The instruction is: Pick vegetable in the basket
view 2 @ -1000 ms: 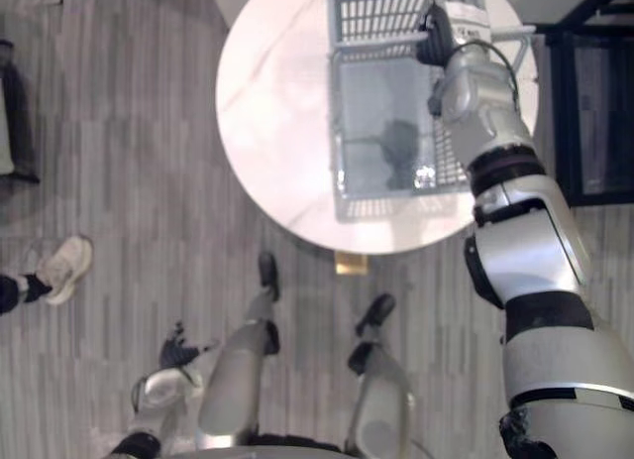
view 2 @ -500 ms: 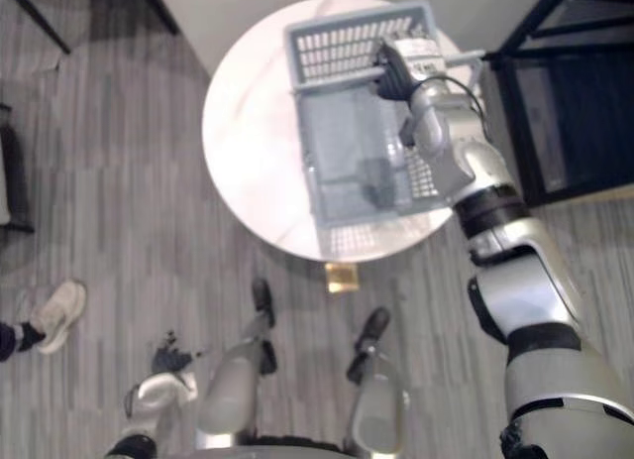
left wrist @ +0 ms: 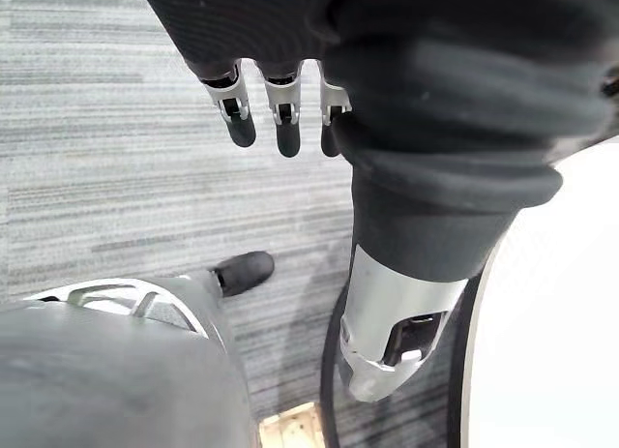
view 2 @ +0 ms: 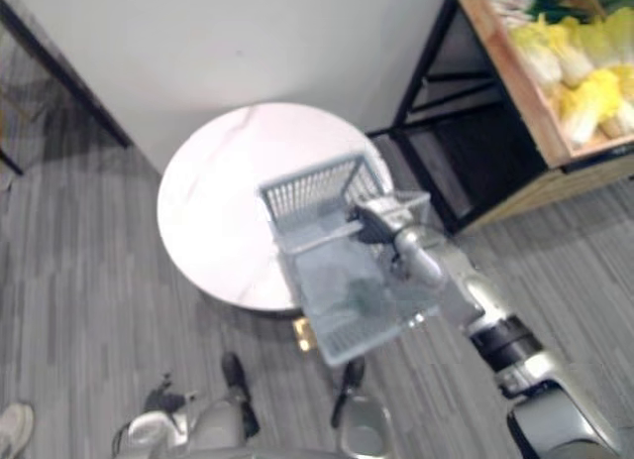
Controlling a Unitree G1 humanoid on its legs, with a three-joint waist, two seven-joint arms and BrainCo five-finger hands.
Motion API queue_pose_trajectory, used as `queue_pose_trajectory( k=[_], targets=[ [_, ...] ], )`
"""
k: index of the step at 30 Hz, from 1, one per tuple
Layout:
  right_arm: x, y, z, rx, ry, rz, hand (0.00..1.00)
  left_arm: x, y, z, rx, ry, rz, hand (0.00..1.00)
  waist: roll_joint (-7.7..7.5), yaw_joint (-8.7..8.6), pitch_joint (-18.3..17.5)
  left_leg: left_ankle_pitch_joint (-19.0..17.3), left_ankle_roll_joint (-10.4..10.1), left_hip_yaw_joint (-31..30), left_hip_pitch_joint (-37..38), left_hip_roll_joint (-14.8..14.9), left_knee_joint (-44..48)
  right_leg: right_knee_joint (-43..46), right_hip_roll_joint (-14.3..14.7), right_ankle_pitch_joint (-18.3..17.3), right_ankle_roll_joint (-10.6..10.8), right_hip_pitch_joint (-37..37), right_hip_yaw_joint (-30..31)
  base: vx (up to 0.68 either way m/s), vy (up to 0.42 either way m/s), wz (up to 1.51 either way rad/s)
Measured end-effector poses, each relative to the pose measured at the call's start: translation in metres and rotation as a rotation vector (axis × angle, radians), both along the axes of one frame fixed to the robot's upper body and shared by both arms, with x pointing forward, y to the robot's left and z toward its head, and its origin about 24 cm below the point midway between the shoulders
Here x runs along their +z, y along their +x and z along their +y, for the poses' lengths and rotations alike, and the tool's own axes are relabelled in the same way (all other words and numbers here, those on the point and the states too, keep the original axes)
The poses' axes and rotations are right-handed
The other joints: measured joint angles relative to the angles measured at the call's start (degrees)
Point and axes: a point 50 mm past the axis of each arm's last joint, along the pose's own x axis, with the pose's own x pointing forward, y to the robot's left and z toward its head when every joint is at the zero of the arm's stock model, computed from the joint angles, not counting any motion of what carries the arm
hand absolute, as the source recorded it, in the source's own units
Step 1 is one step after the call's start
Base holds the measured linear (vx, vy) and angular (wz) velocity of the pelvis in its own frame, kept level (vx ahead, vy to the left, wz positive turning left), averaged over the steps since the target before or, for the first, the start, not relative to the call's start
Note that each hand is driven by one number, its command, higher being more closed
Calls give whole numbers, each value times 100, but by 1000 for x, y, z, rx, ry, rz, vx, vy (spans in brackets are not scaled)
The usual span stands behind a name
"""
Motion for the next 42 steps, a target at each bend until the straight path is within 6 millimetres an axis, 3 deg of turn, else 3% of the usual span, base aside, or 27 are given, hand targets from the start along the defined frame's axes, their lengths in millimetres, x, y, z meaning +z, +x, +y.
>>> queue_pose_trajectory(
  k=[6,9,12,13,14,15,16,17,18,19,20,24,25,26,27,28,29,30,31,33,35,37,38,40,41,42],
  targets=[
    [-21,-17,-34,-173,100,50,100,-3,-8,-1,-1,-9,28,0,-48,-77,-37,-64,34,46,227,-115,29,103,-137,-26,46,165,27,30,54,1],
    [-28,-26,-50,-272,144,43,100,-2,-8,2,-31,-2,34,0,-196,-162,-63,-154,123,37,325,-345,37,560,-460,-229,156,96,29,47,87,15],
    [-39,-41,-67,-388,212,37,100,0,-5,7,-102,42,41,0,-365,-173,-59,-257,249,111,329,-565,-1,551,-659,-130,309,65,149,13,108,-1],
    [-43,-44,-68,-410,234,44,100,1,-6,10,-119,61,50,0,-436,-169,-91,-293,263,177,238,-602,-3,455,-669,-13,331,-11,212,-69,103,-39],
    [-49,-47,-64,-422,262,57,100,2,-7,17,-129,86,57,0,-555,-183,-156,-304,277,344,112,-623,-1,279,-630,384,272,-245,219,-77,94,-52],
    [-51,-47,-62,-424,273,60,100,4,-3,19,-130,92,48,0,-573,-187,-161,-294,305,417,57,-615,38,205,-559,673,206,-363,205,-113,102,-98],
    [-54,-45,-57,-424,299,67,100,4,-4,20,-115,91,49,0,-527,-148,-168,-221,519,699,11,-420,39,-267,-257,1527,-66,-466,177,-90,50,-109],
    [-55,-44,-53,-421,314,71,100,2,-10,22,-104,90,64,0,-491,-84,-163,-224,658,957,28,-201,15,-231,-133,1602,-163,-482,105,-172,-2,-135],
    [-58,-44,-48,-413,327,83,100,2,-14,24,-85,90,72,0,-489,-133,-156,-228,677,1161,138,-71,46,1098,-275,640,-655,-598,-384,-143,-26,-101],
    [-60,-46,-48,-414,327,87,100,2,-17,28,-85,97,80,0,-558,-180,-169,-249,705,1309,279,-57,48,1988,-454,127,-643,-552,-626,-149,-36,-119],
    [-58,-43,-47,-409,328,80,100,2,-23,33,-79,107,93,0,-660,-155,-240,-259,716,1647,456,-26,52,2922,-711,-227,-775,-452,-872,-84,-14,-102],
    [-46,-30,-31,-340,334,33,100,4,-35,47,-50,135,121,0,-886,-118,-399,-327,649,2420,506,411,575,3643,-1181,-294,-930,-421,-1258,-191,-207,-110],
    [-44,-28,-28,-328,333,27,100,4,-35,48,-35,133,120,0,-928,-103,-427,-348,615,2585,515,567,747,3690,-1149,-322,-1009,-532,-1361,-292,-462,-135],
    [-45,-28,-28,-329,333,31,100,2,-36,44,-23,117,125,0,-802,-67,-507,-369,460,2798,517,765,841,3210,-628,-320,-993,-592,-1284,-230,-405,-125],
    [-46,-28,-28,-331,331,34,100,-1,-39,38,-20,97,134,0,-620,47,-627,-428,380,2832,399,926,821,2640,-260,-356,-833,-521,-1119,-194,-372,-161],
    [-39,-27,-29,-317,319,10,100,-4,-41,30,-5,67,134,0,-543,111,-703,-232,544,2974,265,1081,851,2497,-210,-846,-638,-511,-1080,-172,-466,-131],
    [-38,-26,-29,-317,322,1,100,-2,-37,33,12,65,117,0,-762,4,-692,-86,485,3207,228,925,1064,2280,-450,-1507,-257,-427,-1012,-139,-396,-109],
    [-37,-25,-30,-318,314,3,100,-2,-34,35,14,68,115,0,-710,-4,-638,-89,479,3293,233,994,1143,2137,-351,-1644,-495,-414,-1035,-140,-482,-72],
    [-43,-28,-32,-333,305,28,100,-3,-35,32,22,58,112,0,-437,-7,-593,-30,424,3414,268,1239,1252,2045,-103,-1569,-515,-417,-1048,-121,-359,-73],
    [-53,-35,-33,-344,297,67,100,-6,-40,25,35,38,123,0,-205,-44,-589,126,390,3583,451,1491,1226,1941,198,-1657,-586,-388,-954,-117,-352,-63],
    [-59,-42,-38,-354,280,87,100,-9,-42,16,32,15,129,0,-105,-206,-621,302,426,3766,468,1849,1478,1902,489,-1687,-700,-402,-870,-48,-246,-35],
    [-60,-46,-40,-355,270,92,100,-8,-40,16,29,13,122,0,-95,-249,-618,375,521,3779,473,2152,1826,1745,692,-1615,-830,-307,-841,30,-232,-28],
    [-60,-51,-43,-355,253,94,100,-8,-41,18,22,22,125,0,-91,-321,-609,545,729,3587,476,2445,2364,1529,824,-1460,-1055,-80,-753,71,-214,-25],
    [-59,-55,-46,-353,236,93,100,-8,-41,17,10,25,127,0,-89,-322,-595,712,749,2867,435,2477,2727,1408,841,-1389,-1082,94,-564,65,-93,-53],
    [-58,-54,-46,-348,235,87,100,-9,-45,15,-3,23,135,0,-191,-256,-483,-150,136,1233,140,1826,3475,1089,702,-1290,-1033,350,-122,36,-1,-88],
    [-57,-54,-45,-345,234,84,100,-9,-45,12,-6,17,130,0,-172,-256,-468,-495,-21,827,53,1493,3656,963,671,-1230,-1079,409,13,15,37,-110]
  ],
)
